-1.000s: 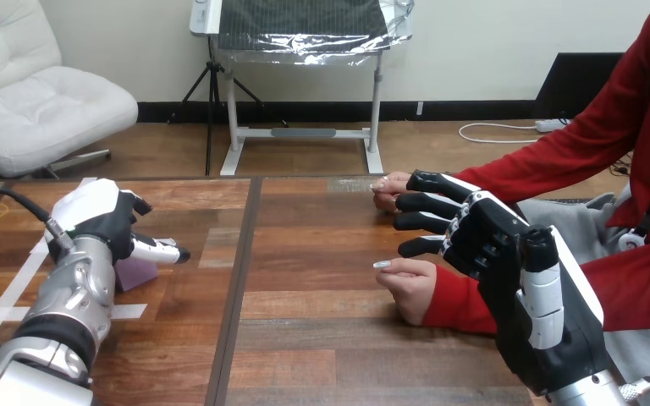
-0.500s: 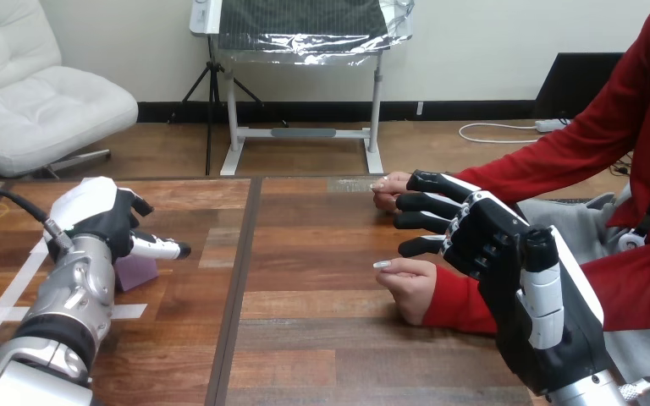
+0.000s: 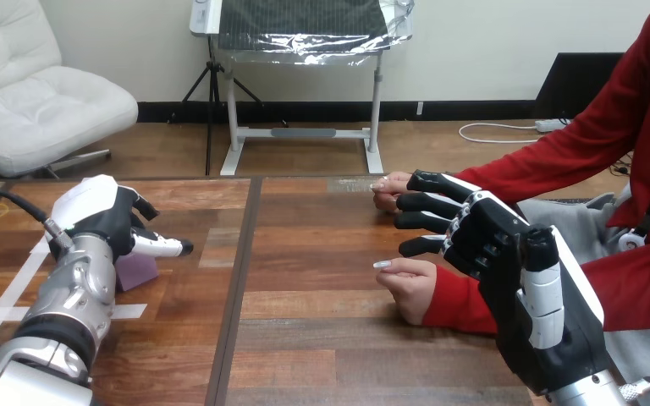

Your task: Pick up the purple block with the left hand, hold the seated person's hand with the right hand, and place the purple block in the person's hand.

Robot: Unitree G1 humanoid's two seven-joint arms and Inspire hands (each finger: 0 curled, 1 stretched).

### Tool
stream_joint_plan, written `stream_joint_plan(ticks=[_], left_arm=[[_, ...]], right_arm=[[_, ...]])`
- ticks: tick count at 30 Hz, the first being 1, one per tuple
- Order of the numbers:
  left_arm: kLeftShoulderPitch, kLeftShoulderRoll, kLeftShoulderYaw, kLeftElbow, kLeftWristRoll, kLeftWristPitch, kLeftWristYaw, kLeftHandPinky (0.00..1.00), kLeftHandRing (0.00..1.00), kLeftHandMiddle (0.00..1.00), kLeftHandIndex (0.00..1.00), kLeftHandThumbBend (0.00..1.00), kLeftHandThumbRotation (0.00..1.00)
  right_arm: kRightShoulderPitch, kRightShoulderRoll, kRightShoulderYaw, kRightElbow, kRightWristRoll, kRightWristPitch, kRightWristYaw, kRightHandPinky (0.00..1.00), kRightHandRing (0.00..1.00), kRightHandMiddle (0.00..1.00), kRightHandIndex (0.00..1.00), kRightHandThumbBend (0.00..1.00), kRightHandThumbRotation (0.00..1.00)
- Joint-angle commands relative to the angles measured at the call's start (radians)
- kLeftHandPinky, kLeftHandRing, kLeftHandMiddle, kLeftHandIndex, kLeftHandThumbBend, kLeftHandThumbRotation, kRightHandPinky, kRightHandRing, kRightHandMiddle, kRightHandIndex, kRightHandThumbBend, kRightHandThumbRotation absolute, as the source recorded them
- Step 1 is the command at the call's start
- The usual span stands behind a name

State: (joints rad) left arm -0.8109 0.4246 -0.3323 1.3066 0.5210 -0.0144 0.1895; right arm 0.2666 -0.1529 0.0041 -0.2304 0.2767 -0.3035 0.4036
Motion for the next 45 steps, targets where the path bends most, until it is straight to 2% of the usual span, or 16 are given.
stream_joint_plan(ticks=[1,10,19,30,37,45], left_arm=[[-0.059,0.011,0.005,-0.040,0.002,-0.014,0.026,0.64,0.69,0.69,0.69,0.77,0.34],[-0.059,0.011,0.003,-0.037,0.005,-0.012,0.039,0.67,0.76,0.77,0.75,0.78,0.36],[-0.056,0.013,0.001,-0.034,0.009,-0.026,0.080,0.70,0.80,0.82,0.79,0.82,0.35],[-0.068,0.016,-0.035,-0.022,0.046,-0.001,0.079,0.82,0.88,0.89,0.86,0.82,0.43],[-0.074,0.015,-0.032,-0.019,0.057,0.002,0.074,0.84,0.89,0.90,0.87,0.82,0.47],[-0.091,0.011,-0.049,-0.016,0.075,0.024,0.057,0.86,0.90,0.91,0.88,0.81,0.53]], right_arm=[[-0.052,0.013,0.000,-0.017,0.014,-0.010,-0.004,0.64,0.74,0.76,0.78,0.87,1.00],[-0.054,0.012,0.000,-0.013,0.017,-0.015,0.002,0.63,0.74,0.76,0.78,0.87,1.00],[-0.054,0.009,0.000,-0.012,0.013,-0.018,0.004,0.63,0.74,0.76,0.79,0.87,1.00],[-0.052,0.011,0.001,-0.014,0.014,-0.015,0.004,0.63,0.74,0.76,0.79,0.87,1.00],[-0.051,0.008,0.002,-0.017,0.014,-0.012,0.007,0.62,0.74,0.76,0.79,0.87,1.00],[-0.052,0.009,0.001,-0.014,0.009,-0.015,0.004,0.61,0.74,0.76,0.79,0.88,1.00]])
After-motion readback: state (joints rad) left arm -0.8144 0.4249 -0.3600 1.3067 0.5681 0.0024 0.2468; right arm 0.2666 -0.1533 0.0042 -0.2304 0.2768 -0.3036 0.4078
